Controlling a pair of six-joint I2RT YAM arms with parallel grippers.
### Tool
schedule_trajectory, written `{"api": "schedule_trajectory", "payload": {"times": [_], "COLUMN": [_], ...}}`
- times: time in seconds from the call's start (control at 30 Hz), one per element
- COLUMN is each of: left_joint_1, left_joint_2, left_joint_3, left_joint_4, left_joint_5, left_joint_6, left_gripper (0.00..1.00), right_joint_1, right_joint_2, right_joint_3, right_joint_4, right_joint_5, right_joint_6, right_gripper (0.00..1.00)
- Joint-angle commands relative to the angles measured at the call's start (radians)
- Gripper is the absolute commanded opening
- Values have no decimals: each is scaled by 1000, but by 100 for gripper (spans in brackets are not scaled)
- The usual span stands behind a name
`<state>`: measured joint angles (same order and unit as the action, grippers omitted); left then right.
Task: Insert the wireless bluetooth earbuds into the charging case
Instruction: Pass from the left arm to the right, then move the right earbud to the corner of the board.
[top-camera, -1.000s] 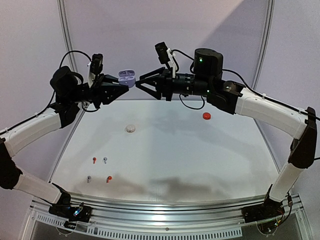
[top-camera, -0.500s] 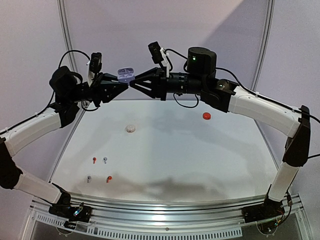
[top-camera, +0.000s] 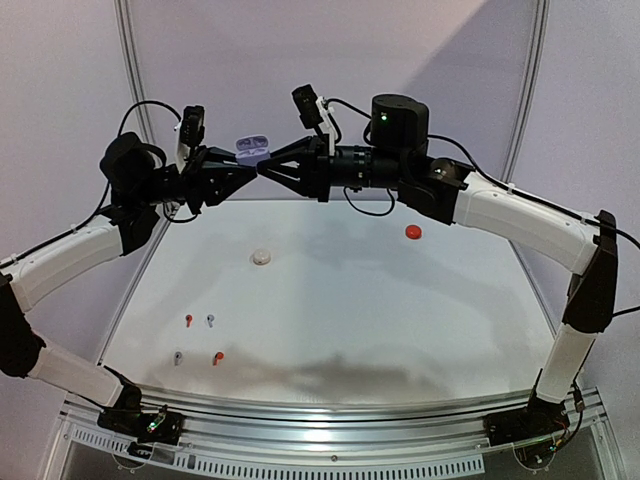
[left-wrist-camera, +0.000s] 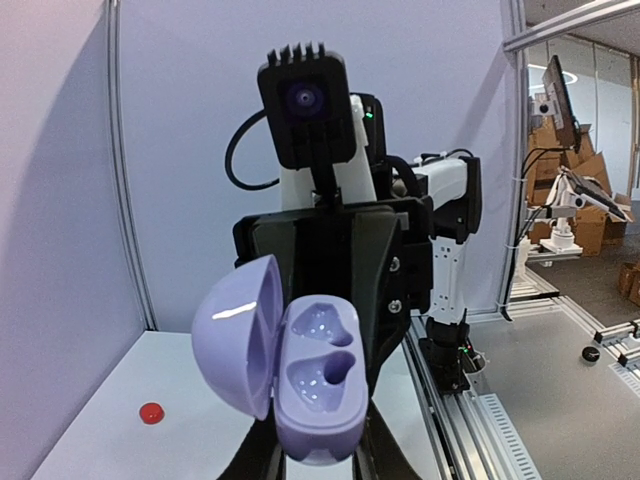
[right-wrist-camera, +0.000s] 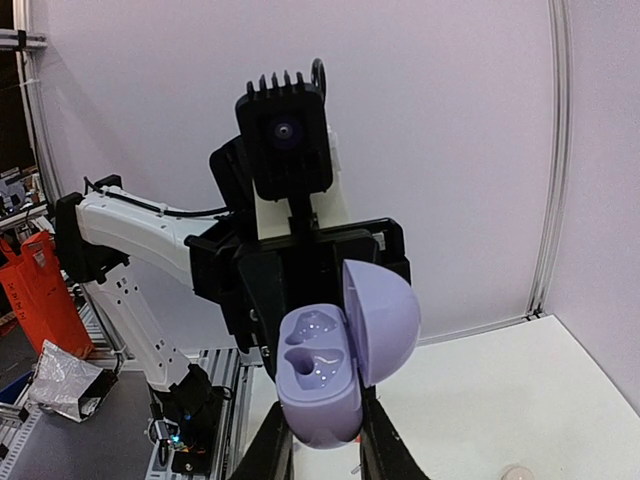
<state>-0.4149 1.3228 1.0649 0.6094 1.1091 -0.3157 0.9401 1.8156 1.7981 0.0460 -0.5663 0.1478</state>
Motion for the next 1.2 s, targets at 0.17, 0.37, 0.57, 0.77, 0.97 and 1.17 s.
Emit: {"api": "schedule_trajectory", "payload": {"times": [0.17, 0.37, 0.57, 0.77, 0.97, 1.17], "left_joint_1": [-5, -1, 3, 20, 56, 101], "left_joint_2": [20, 14, 8, -10, -76, -109], "left_joint_3": [1, 0, -4, -10, -37, -46], "left_joint_4": [-26, -42, -71, -196, -587, -977], "left_joint_5": [10, 6, 13, -9, -130, -400], "left_joint_6": [19, 40, 63, 147, 406, 546], "left_gripper": [0, 36, 55, 64, 68, 65], "right_joint_1": [6, 6, 0, -8, -28, -54], "right_joint_2": [27, -4, -48, -81, -138, -177], "right_joint_3": [27, -29, -79, -126, -211, -279], "right_joint_4": [6, 63, 94, 115, 137, 143], "right_joint_5": [-35, -6, 34, 109, 255, 352], "right_joint_6": [13, 12, 12, 12, 11, 0], "right_gripper": [7, 5, 5, 5, 5, 4]}}
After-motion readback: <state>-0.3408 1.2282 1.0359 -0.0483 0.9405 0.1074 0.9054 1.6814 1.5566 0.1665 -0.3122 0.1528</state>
